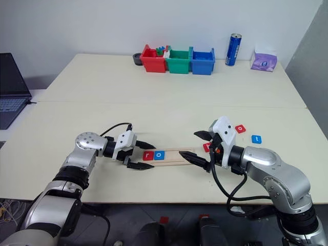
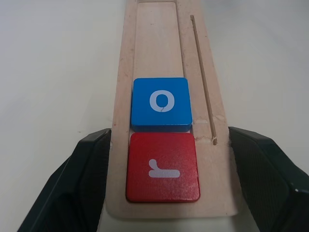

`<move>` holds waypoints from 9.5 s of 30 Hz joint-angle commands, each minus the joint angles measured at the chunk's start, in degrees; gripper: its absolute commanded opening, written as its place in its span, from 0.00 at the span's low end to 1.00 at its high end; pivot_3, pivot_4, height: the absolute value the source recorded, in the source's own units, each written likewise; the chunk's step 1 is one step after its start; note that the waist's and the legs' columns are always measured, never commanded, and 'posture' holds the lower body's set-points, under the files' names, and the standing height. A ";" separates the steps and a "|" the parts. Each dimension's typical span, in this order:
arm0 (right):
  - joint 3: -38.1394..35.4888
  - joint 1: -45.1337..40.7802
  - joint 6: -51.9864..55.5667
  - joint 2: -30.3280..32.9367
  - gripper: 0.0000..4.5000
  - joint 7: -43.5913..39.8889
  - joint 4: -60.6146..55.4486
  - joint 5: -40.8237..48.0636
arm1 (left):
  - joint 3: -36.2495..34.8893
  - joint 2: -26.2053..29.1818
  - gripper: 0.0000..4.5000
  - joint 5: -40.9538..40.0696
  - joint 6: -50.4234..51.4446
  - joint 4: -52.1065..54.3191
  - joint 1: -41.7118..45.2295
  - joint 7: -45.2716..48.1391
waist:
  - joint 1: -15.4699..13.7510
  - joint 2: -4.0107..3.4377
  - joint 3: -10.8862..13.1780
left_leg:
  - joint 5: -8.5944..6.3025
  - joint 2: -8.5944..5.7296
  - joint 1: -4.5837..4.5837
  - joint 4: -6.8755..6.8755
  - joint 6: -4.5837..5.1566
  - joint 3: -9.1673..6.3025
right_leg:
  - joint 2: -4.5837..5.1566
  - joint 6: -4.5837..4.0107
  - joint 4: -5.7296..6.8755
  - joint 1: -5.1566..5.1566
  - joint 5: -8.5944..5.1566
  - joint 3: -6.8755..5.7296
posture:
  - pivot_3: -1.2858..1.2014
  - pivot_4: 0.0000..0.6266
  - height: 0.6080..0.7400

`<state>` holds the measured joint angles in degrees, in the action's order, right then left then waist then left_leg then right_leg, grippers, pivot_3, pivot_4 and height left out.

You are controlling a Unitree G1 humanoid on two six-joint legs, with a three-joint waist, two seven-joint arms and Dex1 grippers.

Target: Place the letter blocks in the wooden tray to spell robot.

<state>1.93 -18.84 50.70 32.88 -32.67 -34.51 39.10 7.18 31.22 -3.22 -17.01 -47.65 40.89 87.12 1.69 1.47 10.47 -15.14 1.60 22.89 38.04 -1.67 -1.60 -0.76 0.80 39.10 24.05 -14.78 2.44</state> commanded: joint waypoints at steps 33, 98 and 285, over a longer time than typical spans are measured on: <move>3.63 0.16 -8.09 3.09 1.00 -7.97 0.59 -5.13 | -0.24 1.62 0.99 -1.46 1.10 2.59 1.19 1.47 | 0.00 0.00 0.00 | 0.00 0.00 -0.01 0.01 0.00 0.00 | -0.01 0.00 0.00 -0.01 0.00 0.00 | 0.52 0.24 1.00; 2.70 1.99 13.52 -18.93 0.32 25.92 11.31 -24.10 | -5.90 9.05 1.00 -20.81 37.25 67.58 -30.00 -24.85 | 0.13 -0.02 -0.01 | 0.00 0.09 -0.08 -0.06 -0.01 0.08 | -0.02 0.13 -0.05 0.01 -0.08 0.12 | 0.52 0.24 1.00; 18.79 -21.47 -37.30 -17.13 0.00 -18.29 49.77 -40.68 | -22.78 14.19 1.00 -26.07 40.27 74.48 -45.23 -31.23 | 0.14 -0.08 0.04 | -0.01 0.12 -0.35 -0.14 -0.02 0.07 | 0.04 -0.17 -0.08 -0.21 -0.08 0.05 | 0.52 0.24 1.00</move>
<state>20.62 -39.15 15.52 16.18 -51.53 15.63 -1.11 -14.99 44.70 -29.08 24.21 26.01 -4.30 55.70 1.83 1.39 10.51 -15.15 1.72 22.54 37.90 -1.69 -1.52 -0.72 0.64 39.02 23.84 -14.86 2.49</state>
